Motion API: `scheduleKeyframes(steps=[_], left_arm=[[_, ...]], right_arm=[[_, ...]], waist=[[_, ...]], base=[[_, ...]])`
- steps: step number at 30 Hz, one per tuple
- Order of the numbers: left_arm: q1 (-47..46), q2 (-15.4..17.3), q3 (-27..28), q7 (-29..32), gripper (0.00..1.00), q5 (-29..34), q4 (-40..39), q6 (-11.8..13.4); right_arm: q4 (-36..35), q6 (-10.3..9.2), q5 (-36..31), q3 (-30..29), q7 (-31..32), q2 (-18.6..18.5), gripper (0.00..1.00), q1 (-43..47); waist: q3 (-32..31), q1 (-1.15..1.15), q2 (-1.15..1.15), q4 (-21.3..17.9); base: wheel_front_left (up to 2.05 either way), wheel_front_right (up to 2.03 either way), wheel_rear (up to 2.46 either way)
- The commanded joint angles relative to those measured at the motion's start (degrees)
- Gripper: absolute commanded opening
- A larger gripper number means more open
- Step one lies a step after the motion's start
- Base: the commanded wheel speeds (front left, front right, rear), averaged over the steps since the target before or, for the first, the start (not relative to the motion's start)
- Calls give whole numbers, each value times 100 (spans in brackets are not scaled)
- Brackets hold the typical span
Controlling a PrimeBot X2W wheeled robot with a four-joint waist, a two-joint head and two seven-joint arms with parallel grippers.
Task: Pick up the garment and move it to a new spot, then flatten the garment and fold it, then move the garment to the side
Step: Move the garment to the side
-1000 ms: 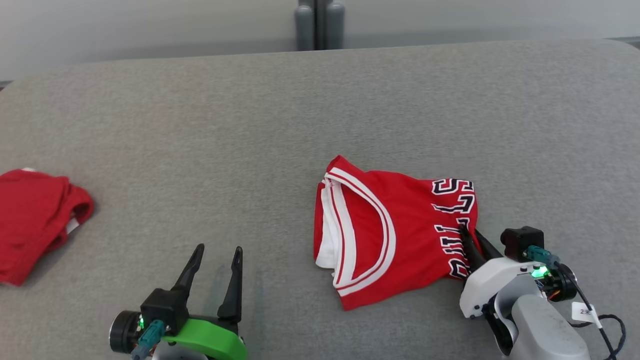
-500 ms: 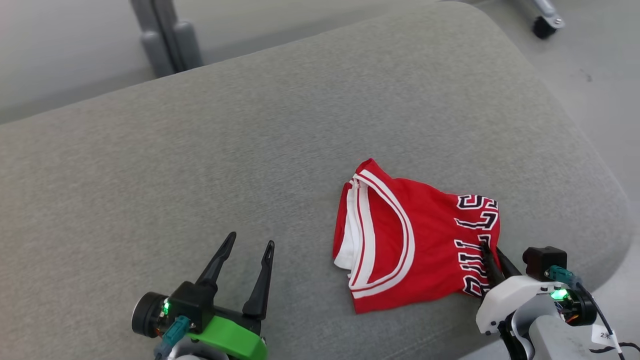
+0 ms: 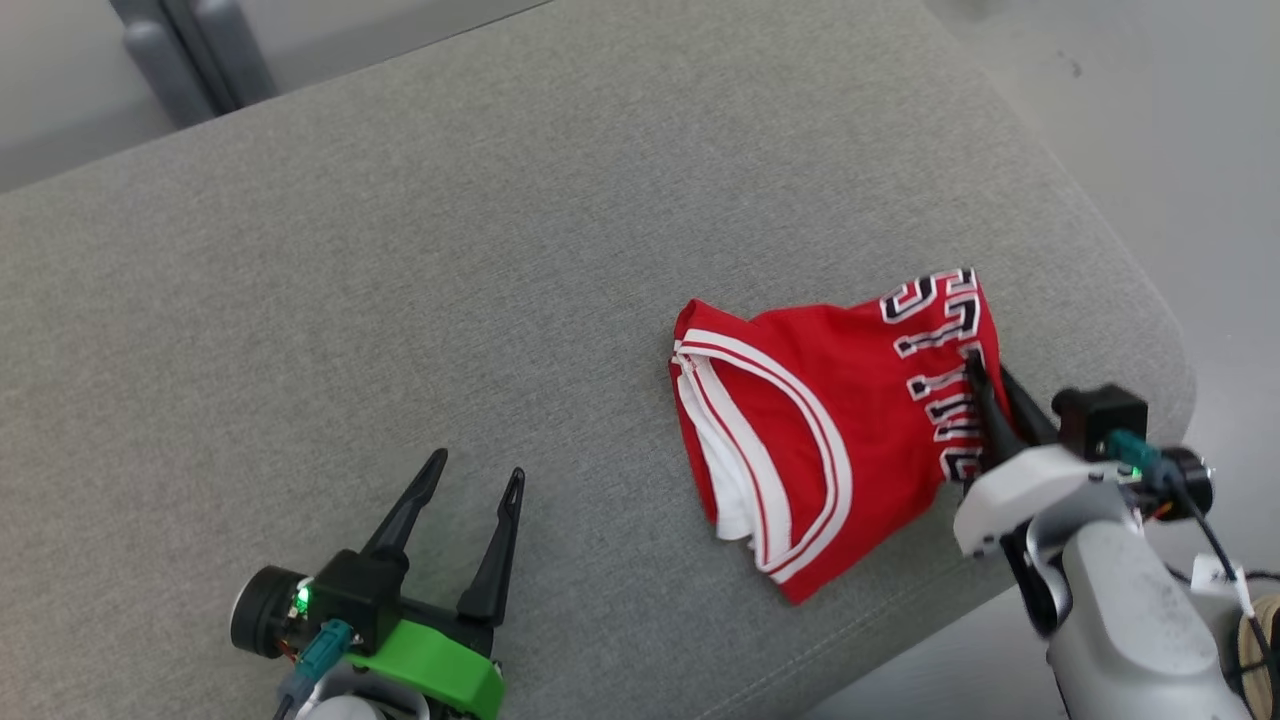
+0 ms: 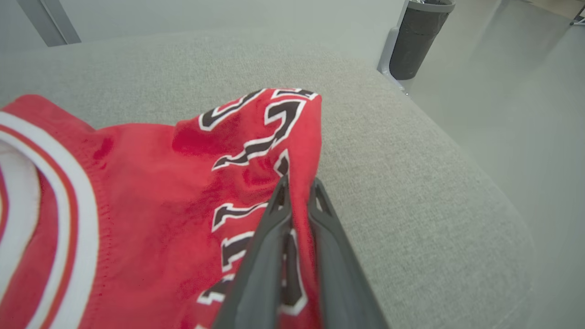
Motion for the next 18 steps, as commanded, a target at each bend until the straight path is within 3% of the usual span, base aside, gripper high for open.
scheduleKeyframes(steps=[1,7,12,18], left_arm=[[-127,92,-1,1,100,-51,-39,-15],[-332,343,19,1,100,-131,-183,-15],[-577,506,-51,1,100,-203,-280,-15],[-816,648,-129,1,100,-295,-352,-15]], right_arm=[[-83,-11,-123,-59,-2,-16,0,-278],[4,-11,-945,-501,-2,-16,0,-1390],[238,-11,-1979,-1532,203,-18,0,-2294],[-122,-11,-3253,-2917,575,-122,0,-2895]], waist=[[325,0,0,307],[803,0,0,758],[1197,0,0,1210],[1545,0,0,1583]], base=[[0,0,0],[0,0,0],[0,0,0],[0,0,0]])
